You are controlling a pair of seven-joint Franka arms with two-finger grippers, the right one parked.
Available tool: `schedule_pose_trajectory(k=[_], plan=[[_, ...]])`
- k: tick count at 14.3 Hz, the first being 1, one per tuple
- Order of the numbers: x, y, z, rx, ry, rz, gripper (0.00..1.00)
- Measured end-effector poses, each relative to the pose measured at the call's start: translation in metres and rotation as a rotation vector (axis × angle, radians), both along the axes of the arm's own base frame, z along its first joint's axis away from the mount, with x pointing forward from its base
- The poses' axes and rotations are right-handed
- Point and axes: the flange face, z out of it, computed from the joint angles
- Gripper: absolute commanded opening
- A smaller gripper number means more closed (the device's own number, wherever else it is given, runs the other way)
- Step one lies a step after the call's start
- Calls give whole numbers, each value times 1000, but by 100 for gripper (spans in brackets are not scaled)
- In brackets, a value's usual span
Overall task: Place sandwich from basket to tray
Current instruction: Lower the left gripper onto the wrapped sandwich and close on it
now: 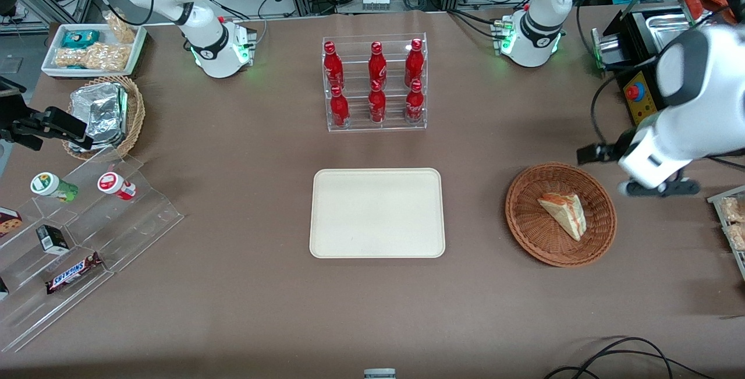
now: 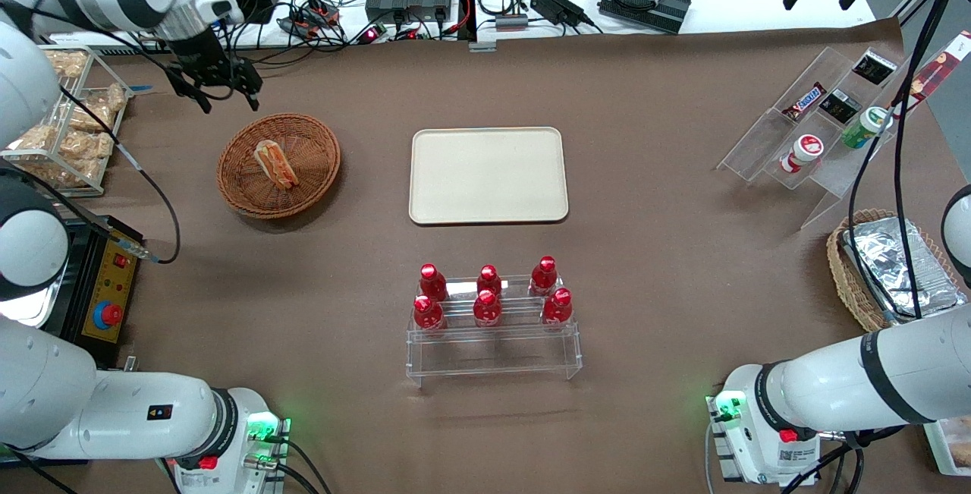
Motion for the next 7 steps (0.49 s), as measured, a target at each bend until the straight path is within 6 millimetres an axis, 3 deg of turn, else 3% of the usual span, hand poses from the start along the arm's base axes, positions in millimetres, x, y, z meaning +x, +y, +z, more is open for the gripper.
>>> schedule_pose_trajectory(k=[3,7], plan=[[-2,4,-64,18,-70,91,100],[-8,15,-104,50,-107,364,100]])
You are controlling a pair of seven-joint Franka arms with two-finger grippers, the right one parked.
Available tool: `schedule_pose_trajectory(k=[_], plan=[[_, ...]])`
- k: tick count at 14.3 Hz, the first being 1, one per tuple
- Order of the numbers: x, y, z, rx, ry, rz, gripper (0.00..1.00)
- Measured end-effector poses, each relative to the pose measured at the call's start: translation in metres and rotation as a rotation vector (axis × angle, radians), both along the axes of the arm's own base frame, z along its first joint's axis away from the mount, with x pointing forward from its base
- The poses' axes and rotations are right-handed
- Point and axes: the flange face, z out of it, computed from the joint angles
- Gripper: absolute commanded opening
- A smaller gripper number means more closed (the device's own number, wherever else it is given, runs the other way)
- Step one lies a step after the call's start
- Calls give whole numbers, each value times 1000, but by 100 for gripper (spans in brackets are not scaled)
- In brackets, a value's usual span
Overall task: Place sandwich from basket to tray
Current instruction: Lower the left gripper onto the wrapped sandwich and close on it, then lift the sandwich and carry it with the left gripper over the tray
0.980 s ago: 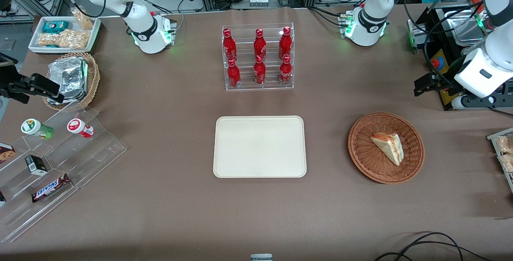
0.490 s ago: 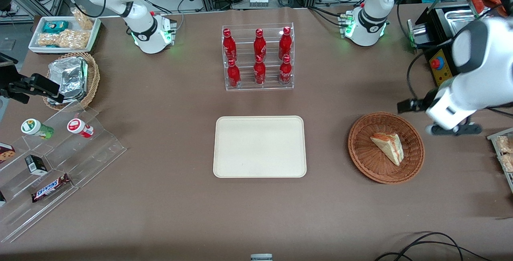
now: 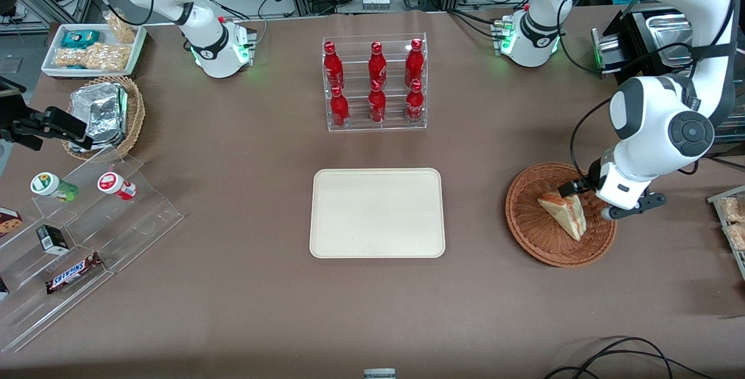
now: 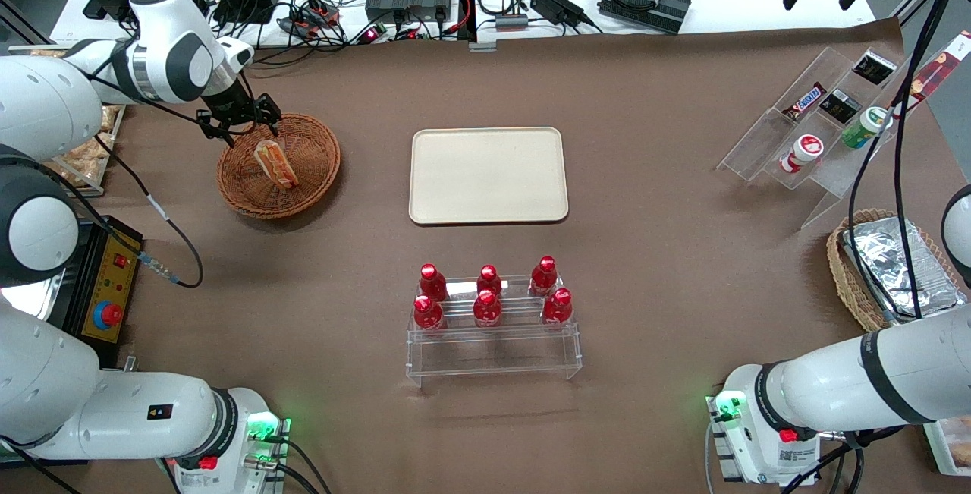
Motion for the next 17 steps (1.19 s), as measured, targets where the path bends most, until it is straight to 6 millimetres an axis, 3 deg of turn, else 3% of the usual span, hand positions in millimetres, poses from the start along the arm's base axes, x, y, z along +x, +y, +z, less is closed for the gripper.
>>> schedule_pose_trajectory(k=[5,6,8,9,10,14,17], plan=[[10,6,-43,15,-12,265,100],[10,6,-52,18,-7,311,96],[12,6,-68,23,-4,387,38],[12,6,-74,26,0,415,17],[12,6,-77,28,5,436,12],[13,4,-68,35,34,444,11],[20,-10,-32,54,118,420,11]])
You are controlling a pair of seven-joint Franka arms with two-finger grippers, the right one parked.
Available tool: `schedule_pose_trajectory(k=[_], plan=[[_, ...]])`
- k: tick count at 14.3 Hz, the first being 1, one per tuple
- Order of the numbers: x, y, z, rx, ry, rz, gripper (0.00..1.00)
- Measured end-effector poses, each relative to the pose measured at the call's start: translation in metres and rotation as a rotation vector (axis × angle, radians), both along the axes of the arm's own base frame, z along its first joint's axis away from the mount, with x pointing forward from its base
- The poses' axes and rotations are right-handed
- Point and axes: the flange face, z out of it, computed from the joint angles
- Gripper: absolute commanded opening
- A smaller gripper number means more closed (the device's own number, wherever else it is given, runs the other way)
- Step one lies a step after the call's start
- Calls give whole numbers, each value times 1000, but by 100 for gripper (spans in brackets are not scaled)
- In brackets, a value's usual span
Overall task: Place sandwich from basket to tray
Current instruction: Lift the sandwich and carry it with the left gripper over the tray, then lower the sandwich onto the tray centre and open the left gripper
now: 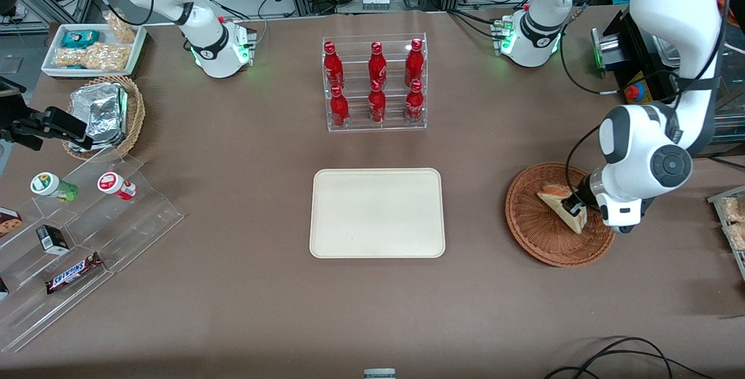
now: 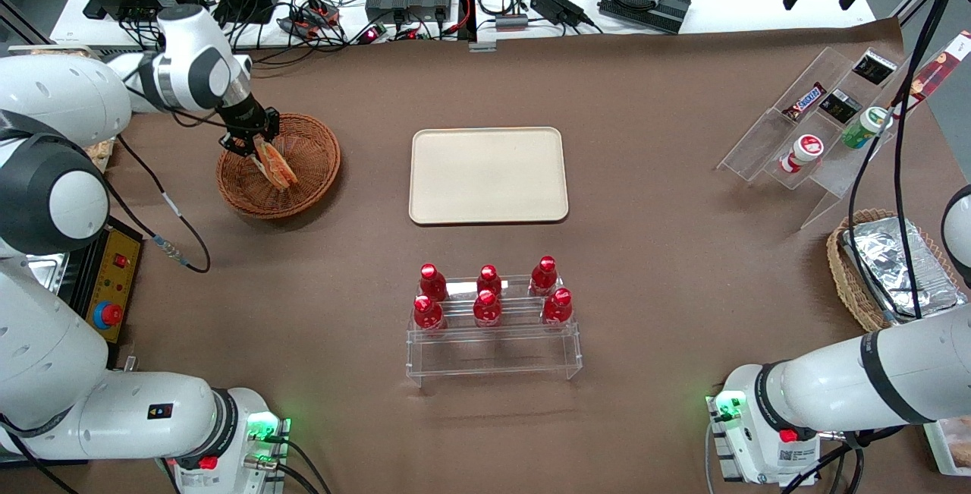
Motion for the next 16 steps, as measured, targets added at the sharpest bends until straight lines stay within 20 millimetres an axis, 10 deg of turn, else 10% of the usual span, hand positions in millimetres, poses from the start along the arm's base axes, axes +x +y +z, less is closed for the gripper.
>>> schedule_pose_trajectory(k=[4,7,16], plan=[[8,-58,46,2,42,-89,10],[3,-136,51,-6,10,-229,10],[-22,-403,-1,-74,-141,-635,0]])
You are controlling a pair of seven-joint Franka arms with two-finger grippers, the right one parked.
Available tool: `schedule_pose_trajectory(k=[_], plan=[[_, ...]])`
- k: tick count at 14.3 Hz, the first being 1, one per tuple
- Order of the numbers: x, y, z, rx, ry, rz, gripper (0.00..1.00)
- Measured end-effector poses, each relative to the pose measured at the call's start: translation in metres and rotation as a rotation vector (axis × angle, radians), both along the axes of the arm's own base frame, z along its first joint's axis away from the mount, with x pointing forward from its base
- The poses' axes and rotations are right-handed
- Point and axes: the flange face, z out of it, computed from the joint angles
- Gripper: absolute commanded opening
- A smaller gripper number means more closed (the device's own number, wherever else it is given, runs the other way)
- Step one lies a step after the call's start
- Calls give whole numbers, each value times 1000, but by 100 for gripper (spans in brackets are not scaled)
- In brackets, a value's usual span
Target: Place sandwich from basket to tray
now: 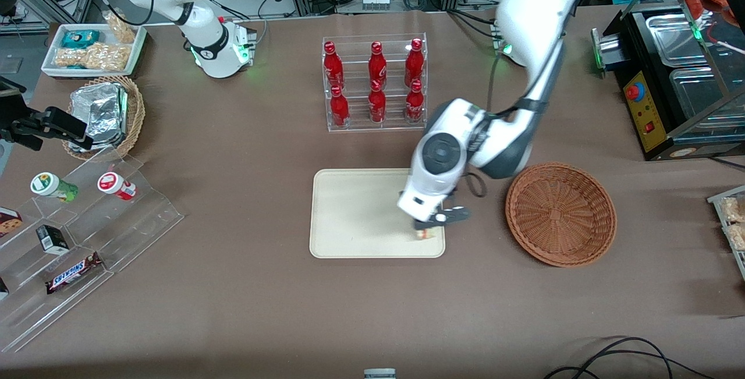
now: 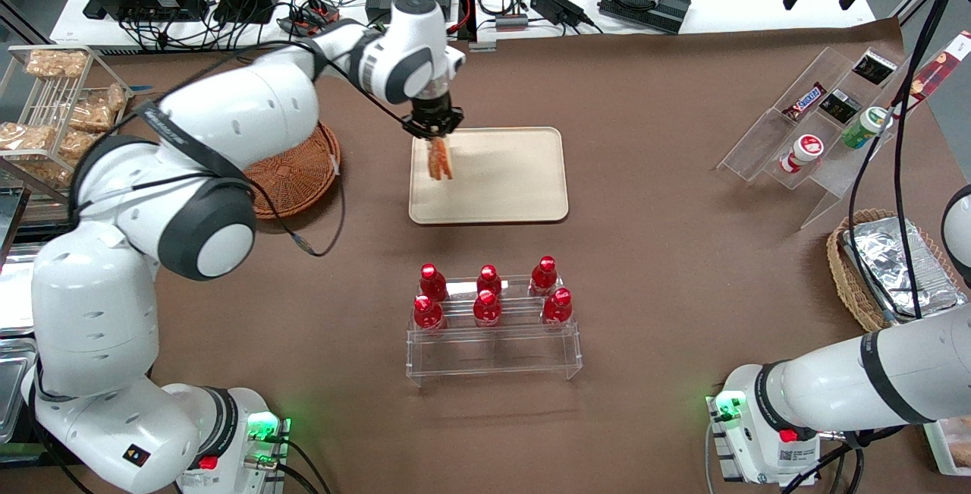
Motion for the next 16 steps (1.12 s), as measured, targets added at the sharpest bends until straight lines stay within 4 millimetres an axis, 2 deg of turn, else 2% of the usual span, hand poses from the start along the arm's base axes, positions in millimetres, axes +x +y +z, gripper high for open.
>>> schedule_pose_trajectory(k=[3,6,7,8,9,10,13,15,16], plan=[[-19,-43,-27,-53,-65,-41,0],[-32,-67,-47,-64,-74,-63,0],[-34,-70,-48,-64,-73,-63,4],[-35,-71,-50,-63,-72,-61,21],[-35,-70,-53,-61,-69,-59,78],[-35,-70,-56,-58,-66,-58,100],[-32,-71,-53,-63,-73,-54,100],[-28,-73,-28,-73,-86,-51,100],[-27,-72,-7,-67,-82,-51,100]])
